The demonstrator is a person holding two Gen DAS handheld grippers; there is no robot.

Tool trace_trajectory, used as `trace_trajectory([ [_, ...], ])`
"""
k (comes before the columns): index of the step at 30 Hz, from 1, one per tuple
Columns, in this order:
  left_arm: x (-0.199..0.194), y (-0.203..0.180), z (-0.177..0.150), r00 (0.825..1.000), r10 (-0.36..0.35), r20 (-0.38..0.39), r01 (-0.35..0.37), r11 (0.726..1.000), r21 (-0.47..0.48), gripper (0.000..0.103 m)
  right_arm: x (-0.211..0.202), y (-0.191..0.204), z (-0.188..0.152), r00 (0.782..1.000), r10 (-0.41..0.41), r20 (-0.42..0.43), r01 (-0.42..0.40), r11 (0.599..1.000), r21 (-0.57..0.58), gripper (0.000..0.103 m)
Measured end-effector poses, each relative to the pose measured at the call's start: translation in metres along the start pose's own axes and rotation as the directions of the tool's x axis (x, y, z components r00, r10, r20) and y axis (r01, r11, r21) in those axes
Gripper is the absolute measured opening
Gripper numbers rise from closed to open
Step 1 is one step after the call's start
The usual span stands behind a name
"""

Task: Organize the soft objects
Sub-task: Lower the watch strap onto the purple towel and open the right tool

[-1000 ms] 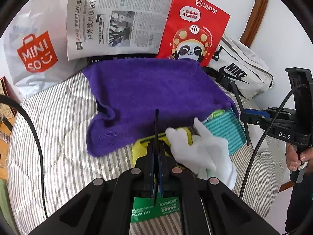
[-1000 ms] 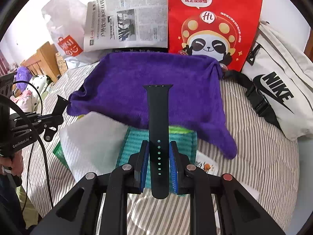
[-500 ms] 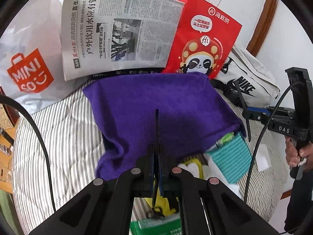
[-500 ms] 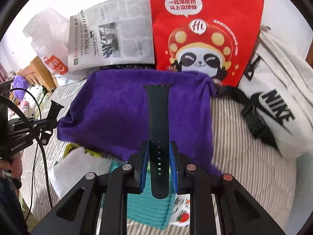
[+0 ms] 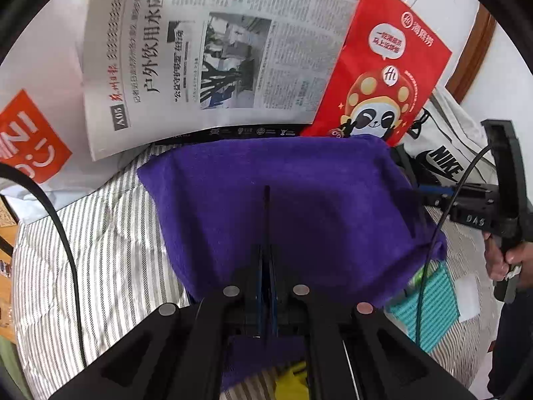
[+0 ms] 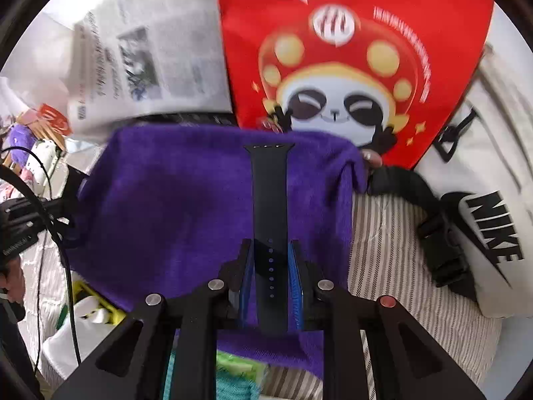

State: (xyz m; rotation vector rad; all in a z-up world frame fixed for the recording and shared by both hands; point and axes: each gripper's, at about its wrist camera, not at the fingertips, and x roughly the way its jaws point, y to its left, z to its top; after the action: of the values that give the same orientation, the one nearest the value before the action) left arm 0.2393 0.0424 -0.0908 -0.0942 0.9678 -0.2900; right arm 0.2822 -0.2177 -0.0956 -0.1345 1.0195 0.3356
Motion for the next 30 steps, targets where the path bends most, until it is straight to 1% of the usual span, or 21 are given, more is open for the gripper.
trace_trajectory([
  [3, 0.011, 0.003, 0.003, 1.000, 0.000, -0.014, 0.000, 1.000, 0.001, 0.004, 0.020, -0.005, 0.000, 0.999, -0.011, -0.042, 0.011, 1.000, 0.006, 0.020],
  [8, 0.027, 0.008, 0.005, 1.000, 0.006, -0.029, -0.006, 1.000, -0.007, 0.004, 0.044, -0.011, -0.002, 0.996, -0.015, -0.089, 0.017, 1.000, 0.020, 0.020],
  [12, 0.038, 0.014, 0.006, 0.999, 0.009, -0.048, -0.010, 1.000, -0.017, 0.004, 0.053, -0.012, -0.005, 0.994, -0.019, -0.109, 0.021, 1.000, 0.015, 0.021],
  [15, 0.045, 0.016, 0.005, 0.998, 0.017, -0.060, -0.019, 1.000, -0.017, 0.004, 0.058, -0.011, -0.008, 0.993, -0.024, -0.118, 0.025, 1.000, 0.008, 0.021],
  [17, 0.049, 0.017, 0.005, 0.998, 0.022, -0.067, -0.024, 1.000, -0.020, 0.004, 0.058, -0.009, -0.009, 0.994, -0.031, -0.109, 0.032, 0.999, 0.002, 0.021],
  [21, 0.058, 0.016, 0.005, 0.995, 0.053, -0.080, -0.054, 0.999, -0.007, 0.004, 0.060, -0.006, -0.007, 0.994, -0.026, -0.104, 0.027, 1.000, 0.008, 0.022],
  [24, 0.060, 0.014, 0.005, 0.994, 0.063, -0.086, -0.063, 0.998, 0.000, 0.005, 0.060, -0.007, -0.008, 0.994, -0.018, -0.104, 0.019, 1.000, 0.006, 0.029],
  [26, 0.061, 0.013, 0.005, 0.994, 0.070, -0.088, -0.070, 0.998, 0.005, 0.005, 0.059, -0.009, -0.009, 0.994, -0.017, -0.108, 0.019, 1.000, 0.014, 0.036],
  [28, 0.061, 0.012, 0.005, 0.993, 0.076, -0.091, -0.075, 0.997, 0.010, 0.005, 0.054, -0.011, -0.009, 0.993, -0.033, -0.109, 0.035, 0.999, 0.014, 0.037],
  [30, 0.061, 0.010, 0.004, 0.992, 0.084, -0.094, -0.083, 0.996, 0.015, 0.005, 0.046, -0.010, -0.009, 0.994, -0.055, -0.092, 0.056, 0.998, 0.002, 0.038],
])
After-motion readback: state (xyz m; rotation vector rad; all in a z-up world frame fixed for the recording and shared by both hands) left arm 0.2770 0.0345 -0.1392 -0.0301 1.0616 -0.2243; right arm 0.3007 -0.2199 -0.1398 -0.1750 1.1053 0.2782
